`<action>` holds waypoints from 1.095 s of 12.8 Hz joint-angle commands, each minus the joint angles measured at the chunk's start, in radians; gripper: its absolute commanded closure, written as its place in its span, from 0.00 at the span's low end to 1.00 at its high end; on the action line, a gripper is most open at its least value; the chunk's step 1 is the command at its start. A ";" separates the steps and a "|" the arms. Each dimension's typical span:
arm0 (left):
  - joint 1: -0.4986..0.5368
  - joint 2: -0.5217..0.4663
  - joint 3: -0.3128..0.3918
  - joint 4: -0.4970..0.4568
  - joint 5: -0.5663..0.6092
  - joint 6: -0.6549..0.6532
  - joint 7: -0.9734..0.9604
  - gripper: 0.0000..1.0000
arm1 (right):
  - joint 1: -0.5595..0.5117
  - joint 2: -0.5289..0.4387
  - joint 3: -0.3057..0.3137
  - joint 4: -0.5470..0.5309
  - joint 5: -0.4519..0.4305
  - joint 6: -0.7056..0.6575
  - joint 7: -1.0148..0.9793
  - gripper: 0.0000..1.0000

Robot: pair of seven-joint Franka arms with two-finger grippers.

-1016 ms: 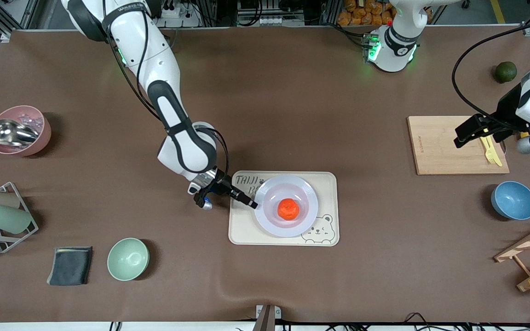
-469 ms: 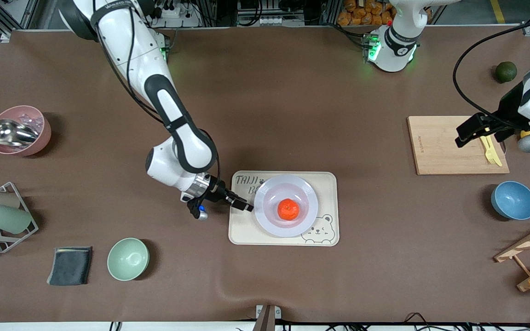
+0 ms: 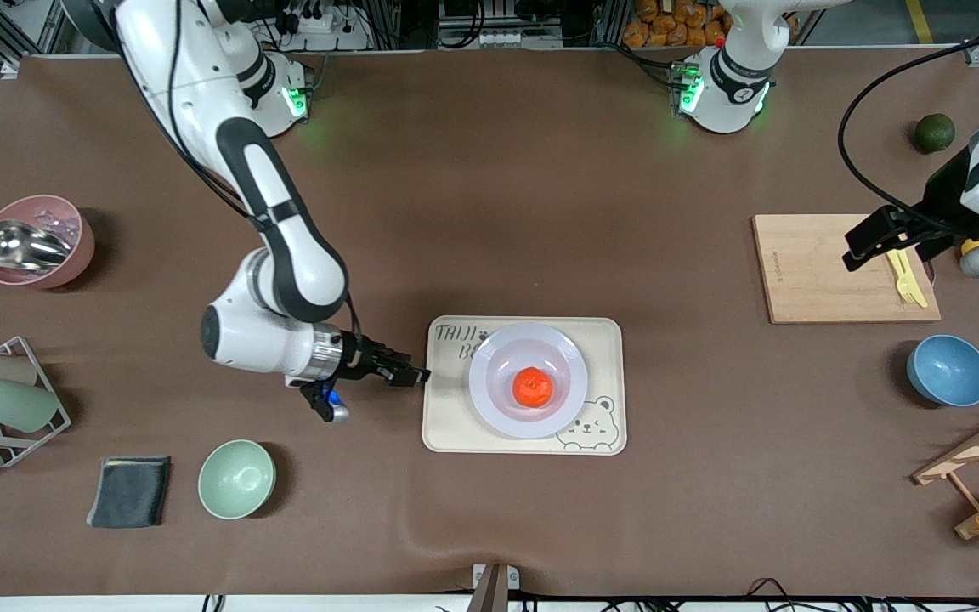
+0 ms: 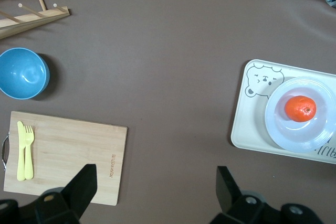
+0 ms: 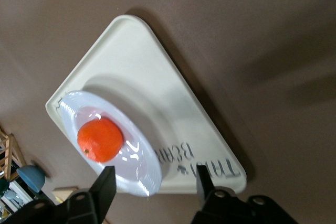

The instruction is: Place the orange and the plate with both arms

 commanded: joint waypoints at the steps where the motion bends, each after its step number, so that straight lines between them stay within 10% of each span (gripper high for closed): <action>1: 0.002 -0.019 -0.005 -0.006 0.019 -0.004 0.024 0.00 | -0.027 -0.072 -0.026 -0.034 -0.067 -0.105 0.031 0.09; 6: 0.003 -0.034 -0.028 -0.009 0.020 -0.019 0.021 0.00 | -0.123 -0.134 -0.113 -0.039 -0.193 -0.393 -0.054 0.00; 14: -0.009 -0.030 -0.022 0.031 0.023 -0.023 0.021 0.00 | -0.373 -0.242 -0.057 -0.032 -0.421 -0.593 -0.270 0.00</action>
